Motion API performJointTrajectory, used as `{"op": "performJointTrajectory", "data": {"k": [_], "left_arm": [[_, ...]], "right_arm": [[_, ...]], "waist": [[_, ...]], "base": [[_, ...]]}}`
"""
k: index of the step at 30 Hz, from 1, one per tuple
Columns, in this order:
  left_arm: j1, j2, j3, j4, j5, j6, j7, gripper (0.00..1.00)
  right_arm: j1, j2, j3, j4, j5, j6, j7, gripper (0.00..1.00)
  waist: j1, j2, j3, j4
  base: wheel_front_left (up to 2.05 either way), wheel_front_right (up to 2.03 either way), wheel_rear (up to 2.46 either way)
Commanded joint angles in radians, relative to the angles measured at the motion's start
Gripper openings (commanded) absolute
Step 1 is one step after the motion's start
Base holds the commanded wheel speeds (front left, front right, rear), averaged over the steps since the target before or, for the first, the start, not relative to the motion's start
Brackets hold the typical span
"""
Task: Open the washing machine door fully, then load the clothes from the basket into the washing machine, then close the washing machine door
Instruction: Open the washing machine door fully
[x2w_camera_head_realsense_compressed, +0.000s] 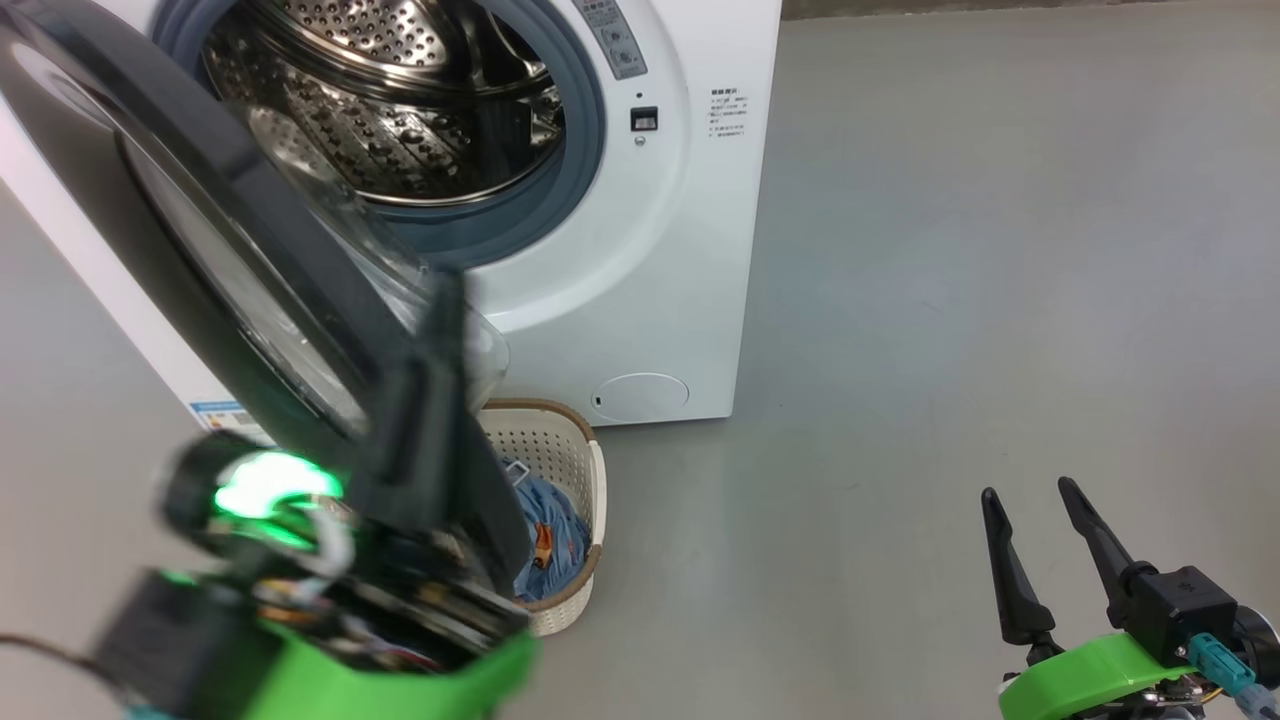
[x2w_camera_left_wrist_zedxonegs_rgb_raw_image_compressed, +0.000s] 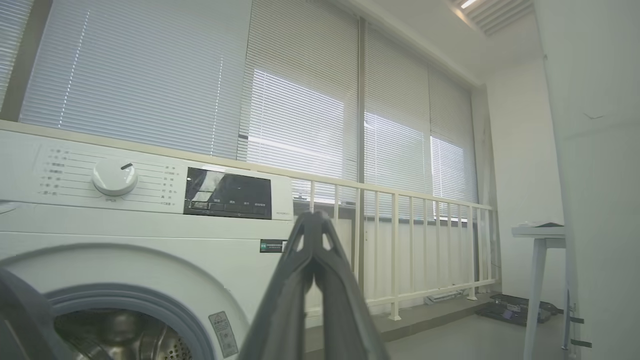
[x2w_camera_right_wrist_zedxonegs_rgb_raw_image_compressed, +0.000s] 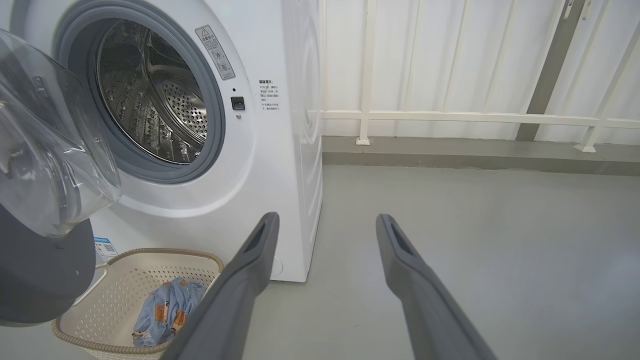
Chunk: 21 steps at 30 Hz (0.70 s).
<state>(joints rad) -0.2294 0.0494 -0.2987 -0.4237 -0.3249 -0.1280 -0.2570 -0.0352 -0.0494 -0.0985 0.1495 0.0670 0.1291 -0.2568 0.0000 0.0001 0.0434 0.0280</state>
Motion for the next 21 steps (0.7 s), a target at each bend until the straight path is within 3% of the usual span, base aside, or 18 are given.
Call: {"op": "performJointTrajectory", "data": {"k": [1, 10, 21], "left_arm": [[-0.039, 0.016, -0.001, -0.023, 0.005, -0.003, -0.005, 0.0], [-0.025, 0.013, -0.185, 0.057, 0.001, -0.003, -0.005, 0.0], [0.02, 0.015, -0.218, 0.162, -0.016, -0.003, -0.005, 0.0]], "right_arm": [[-0.009, -0.002, 0.026, -0.023, 0.006, 0.002, -0.005, 1.0], [-0.017, -0.001, 0.027, -0.023, 0.008, 0.002, -0.005, 1.0], [-0.025, -0.001, 0.027, -0.02, 0.013, 0.002, -0.005, 1.0]], "waist": [[0.0, -0.0001, 0.003, -0.001], [0.0, -0.0001, 0.025, -0.011], [0.0, -0.0001, 0.049, -0.014]], "base": [[0.0, 0.0, 0.0], [0.0, 0.0, 0.0], [0.0, 0.0, 0.0]]}}
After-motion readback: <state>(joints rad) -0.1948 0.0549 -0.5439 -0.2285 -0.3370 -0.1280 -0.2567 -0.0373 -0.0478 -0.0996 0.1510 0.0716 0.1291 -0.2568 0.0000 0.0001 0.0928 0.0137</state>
